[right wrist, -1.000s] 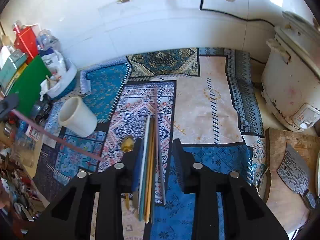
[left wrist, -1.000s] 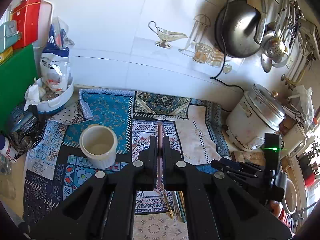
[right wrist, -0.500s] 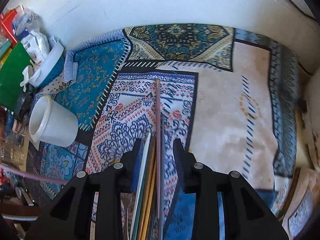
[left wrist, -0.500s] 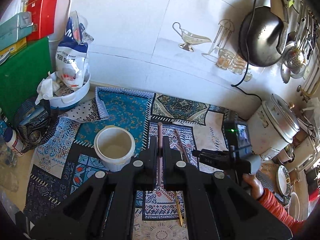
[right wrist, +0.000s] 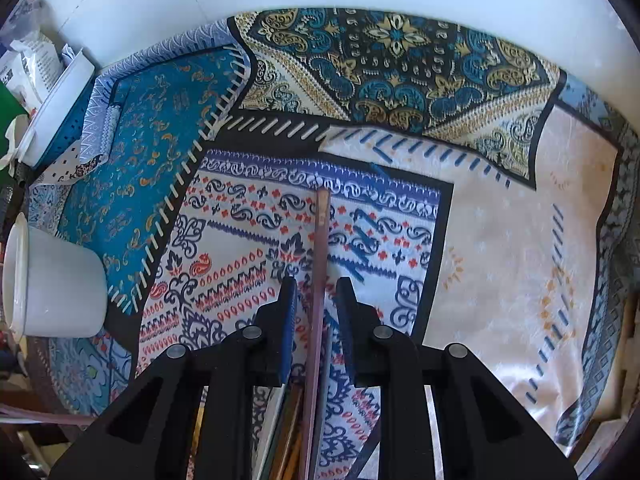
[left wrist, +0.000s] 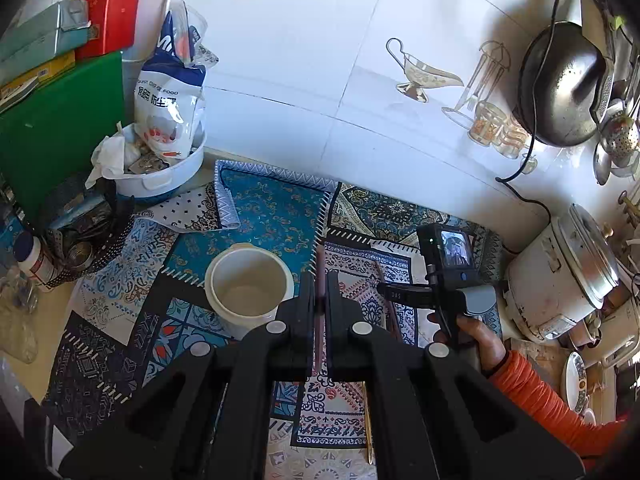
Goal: Organize utensils
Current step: 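Lift the chopsticks with both tools and carry them toward the white cup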
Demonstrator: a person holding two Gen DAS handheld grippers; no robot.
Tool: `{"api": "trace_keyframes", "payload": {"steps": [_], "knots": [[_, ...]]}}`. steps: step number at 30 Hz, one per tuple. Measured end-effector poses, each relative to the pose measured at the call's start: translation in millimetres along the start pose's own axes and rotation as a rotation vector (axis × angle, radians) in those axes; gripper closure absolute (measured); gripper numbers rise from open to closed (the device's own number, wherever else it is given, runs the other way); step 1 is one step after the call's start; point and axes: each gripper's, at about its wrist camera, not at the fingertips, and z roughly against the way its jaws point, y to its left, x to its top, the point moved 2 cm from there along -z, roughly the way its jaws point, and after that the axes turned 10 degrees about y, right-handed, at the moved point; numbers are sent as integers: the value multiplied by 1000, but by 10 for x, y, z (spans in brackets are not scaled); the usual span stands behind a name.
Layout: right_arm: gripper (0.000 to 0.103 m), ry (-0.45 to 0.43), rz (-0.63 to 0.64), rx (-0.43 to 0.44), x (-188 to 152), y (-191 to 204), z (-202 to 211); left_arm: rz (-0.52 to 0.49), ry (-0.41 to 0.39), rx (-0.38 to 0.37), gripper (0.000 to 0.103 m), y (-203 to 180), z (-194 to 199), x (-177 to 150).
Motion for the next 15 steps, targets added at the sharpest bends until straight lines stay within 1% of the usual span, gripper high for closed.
{"api": "trace_keyframes", "payload": {"steps": [2, 4, 5, 8, 10, 13, 15], "knots": [[86, -6, 1, 3, -5, 10, -4, 5, -1, 5, 100, 2, 8, -4], [94, -27, 4, -14, -30, 18, -9, 8, -3, 11, 100, 1, 19, -6], [95, -38, 10, -34, -50, 20, -10, 10, -4, 12, 100, -1, 28, -9], [96, -49, 8, -38, -101, 29, -15, 13, -8, 13, 100, -12, 63, -18], [96, -44, -5, -12, -144, 8, 6, 12, -14, 14, 100, -22, 93, -28], [96, -91, -10, -14, -279, -19, 167, 11, -24, 11, 100, -36, 135, -33], [96, -124, -17, 2, -399, -34, 322, 9, -33, 8, 100, -43, 171, -34]]}}
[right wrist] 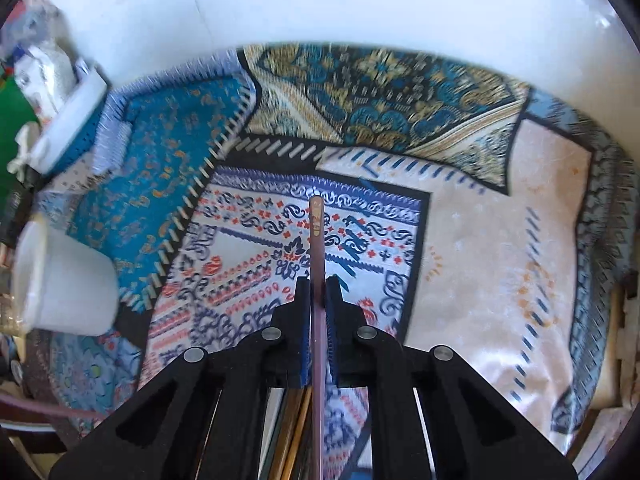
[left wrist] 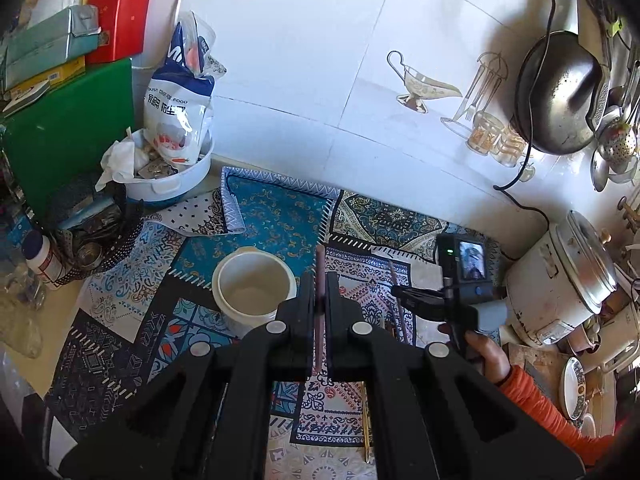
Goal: Organize utensils
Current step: 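Lift the chopsticks with both tools and carry them toward the white cup, then lower the chopsticks into the white cup and open both tools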
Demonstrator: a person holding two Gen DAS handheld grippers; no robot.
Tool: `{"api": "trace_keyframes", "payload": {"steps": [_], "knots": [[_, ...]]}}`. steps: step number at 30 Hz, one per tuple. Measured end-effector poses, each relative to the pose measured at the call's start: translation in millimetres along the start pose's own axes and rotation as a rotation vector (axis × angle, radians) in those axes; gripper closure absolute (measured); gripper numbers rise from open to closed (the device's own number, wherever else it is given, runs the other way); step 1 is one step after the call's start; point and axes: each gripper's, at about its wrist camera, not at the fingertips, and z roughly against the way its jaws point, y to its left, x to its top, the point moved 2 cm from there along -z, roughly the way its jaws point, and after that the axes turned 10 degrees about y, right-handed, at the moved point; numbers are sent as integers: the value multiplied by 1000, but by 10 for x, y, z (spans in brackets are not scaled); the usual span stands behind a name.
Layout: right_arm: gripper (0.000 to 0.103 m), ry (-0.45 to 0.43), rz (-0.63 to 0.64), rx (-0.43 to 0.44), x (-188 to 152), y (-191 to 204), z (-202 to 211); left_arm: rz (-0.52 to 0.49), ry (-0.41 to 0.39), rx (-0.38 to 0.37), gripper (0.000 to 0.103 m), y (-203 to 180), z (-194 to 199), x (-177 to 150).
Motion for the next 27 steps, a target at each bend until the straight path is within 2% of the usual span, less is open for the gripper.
{"api": "trace_keyframes", "payload": {"steps": [7, 14, 20, 27], "knots": [[96, -155, -36, 35, -232, -84, 725, -16, -41, -16, 100, -55, 156, 32], [97, -301, -29, 61, -419, 44, 1291, -41, -91, -23, 100, -119, 322, 89], [97, -409, 5, 85, -469, 198, 1717, -61, -130, -24, 100, -129, 481, 180], [97, -513, 62, 102, -379, 564, 2129, -80, -168, -16, 101, 3, 608, 372]]}}
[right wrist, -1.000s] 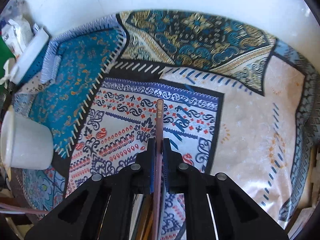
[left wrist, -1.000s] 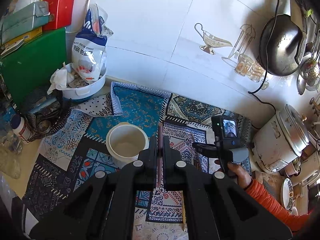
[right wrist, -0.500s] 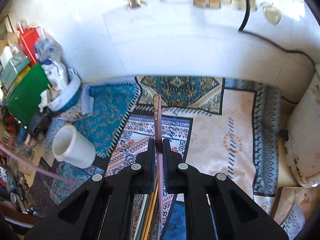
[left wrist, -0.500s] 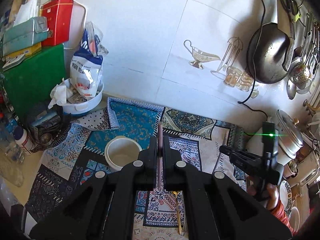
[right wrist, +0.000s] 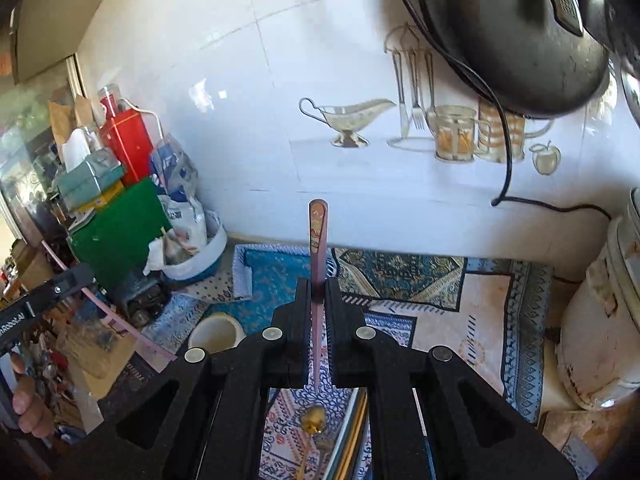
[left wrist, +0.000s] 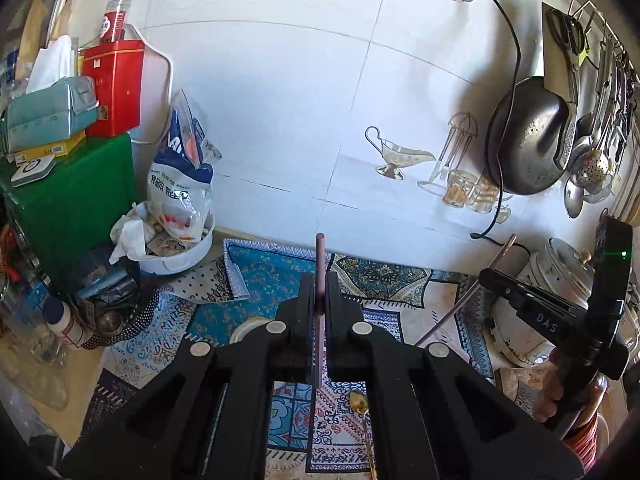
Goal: Organize utensils
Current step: 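Lower the chopsticks into the white cup and open both tools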
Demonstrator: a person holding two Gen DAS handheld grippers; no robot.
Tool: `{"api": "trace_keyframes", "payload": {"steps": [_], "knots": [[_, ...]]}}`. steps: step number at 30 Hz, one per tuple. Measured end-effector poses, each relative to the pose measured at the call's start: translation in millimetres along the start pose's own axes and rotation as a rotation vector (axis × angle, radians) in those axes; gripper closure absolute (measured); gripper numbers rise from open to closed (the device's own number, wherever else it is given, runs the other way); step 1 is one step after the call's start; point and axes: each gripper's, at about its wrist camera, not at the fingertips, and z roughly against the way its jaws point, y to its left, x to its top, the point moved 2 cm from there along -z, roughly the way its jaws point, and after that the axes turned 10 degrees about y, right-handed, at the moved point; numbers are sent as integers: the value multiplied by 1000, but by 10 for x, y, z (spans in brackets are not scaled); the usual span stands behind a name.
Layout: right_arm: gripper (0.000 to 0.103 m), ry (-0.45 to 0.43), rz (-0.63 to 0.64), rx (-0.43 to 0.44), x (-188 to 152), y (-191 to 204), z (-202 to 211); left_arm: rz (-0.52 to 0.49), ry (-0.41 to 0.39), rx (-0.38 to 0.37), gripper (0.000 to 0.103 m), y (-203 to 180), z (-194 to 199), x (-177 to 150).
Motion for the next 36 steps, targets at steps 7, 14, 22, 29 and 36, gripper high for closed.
{"api": "trace_keyframes", "payload": {"steps": [7, 14, 22, 29, 36], "knots": [[97, -68, 11, 37, 231, 405, 60, -15, -13, -2, 100, 281, 19, 225], [97, -79, 24, 51, 338, 818, -96, -32, 4, -18, 101, 574, -97, 377], [97, -17, 15, 35, 304, 1074, -503, -75, 76, -57, 100, 738, -478, 397], [97, 82, -7, 1, 189, 1127, -923, -127, 160, -71, 101, 756, -851, 310], [97, 182, -26, -26, 66, 1128, -1257, -155, 247, -78, 101, 790, -1150, 238]]}}
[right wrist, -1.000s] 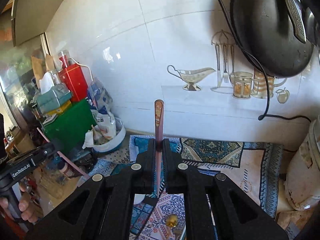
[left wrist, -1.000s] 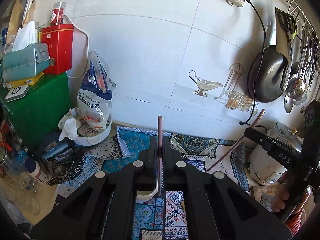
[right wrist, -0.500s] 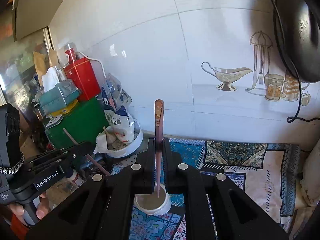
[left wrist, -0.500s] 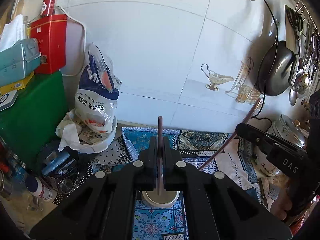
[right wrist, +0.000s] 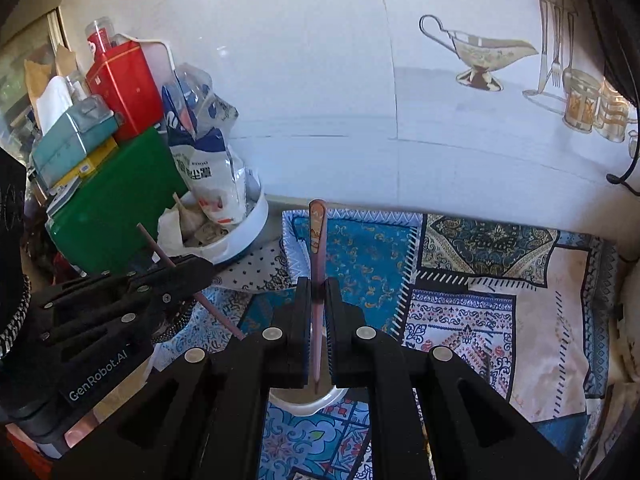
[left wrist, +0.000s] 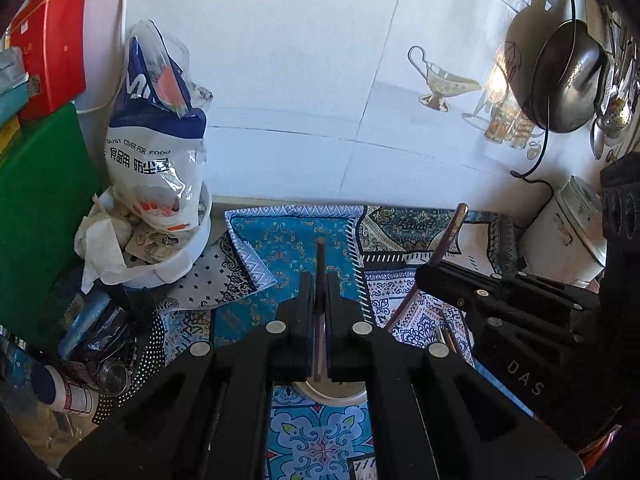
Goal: Organize utensils
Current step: 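Lower the chopsticks into the white cup and open both tools, then move both tools down to the gold spoon and gold fork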
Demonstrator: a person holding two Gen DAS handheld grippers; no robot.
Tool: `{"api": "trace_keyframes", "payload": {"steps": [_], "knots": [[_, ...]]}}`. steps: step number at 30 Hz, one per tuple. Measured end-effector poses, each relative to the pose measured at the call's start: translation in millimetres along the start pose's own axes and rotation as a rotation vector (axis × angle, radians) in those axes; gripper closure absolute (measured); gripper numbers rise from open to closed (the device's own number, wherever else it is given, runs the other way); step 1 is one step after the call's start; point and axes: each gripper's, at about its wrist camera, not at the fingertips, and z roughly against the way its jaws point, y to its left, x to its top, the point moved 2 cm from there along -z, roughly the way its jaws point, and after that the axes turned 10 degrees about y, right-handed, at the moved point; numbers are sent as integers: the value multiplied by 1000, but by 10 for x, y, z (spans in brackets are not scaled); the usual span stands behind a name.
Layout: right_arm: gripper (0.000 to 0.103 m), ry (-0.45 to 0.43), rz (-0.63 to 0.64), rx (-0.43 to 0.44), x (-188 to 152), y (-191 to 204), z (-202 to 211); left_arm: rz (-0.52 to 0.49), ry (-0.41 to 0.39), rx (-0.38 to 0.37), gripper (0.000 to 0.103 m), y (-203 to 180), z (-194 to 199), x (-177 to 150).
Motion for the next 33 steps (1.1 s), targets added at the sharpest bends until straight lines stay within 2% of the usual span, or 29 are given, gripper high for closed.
{"api": "trace_keyframes", "payload": {"steps": [5, 9, 13, 18, 25, 29, 33], "knots": [[97, 55, -17, -3, -18, -2, -165, 2, 48, -13, 101, 38, -129, 3], [96, 64, -16, -19, -1, 13, -198, 2, 80, -23, 101, 39, -195, 4], [96, 62, -3, -24, 11, 23, -162, -6, 71, -9, 100, 2, -152, 7], [92, 43, 23, -28, 8, 31, -42, -4, 54, 4, 92, -38, -55, 24], [82, -21, 50, -40, -17, -14, 280, 1, -3, 27, 74, -137, 198, 26], [76, -57, 50, -51, -59, -116, 485, -12, -42, 51, 68, -258, 353, -3], [75, -79, 47, -70, -122, -257, 648, -16, -66, 56, 63, -399, 459, -53]]}}
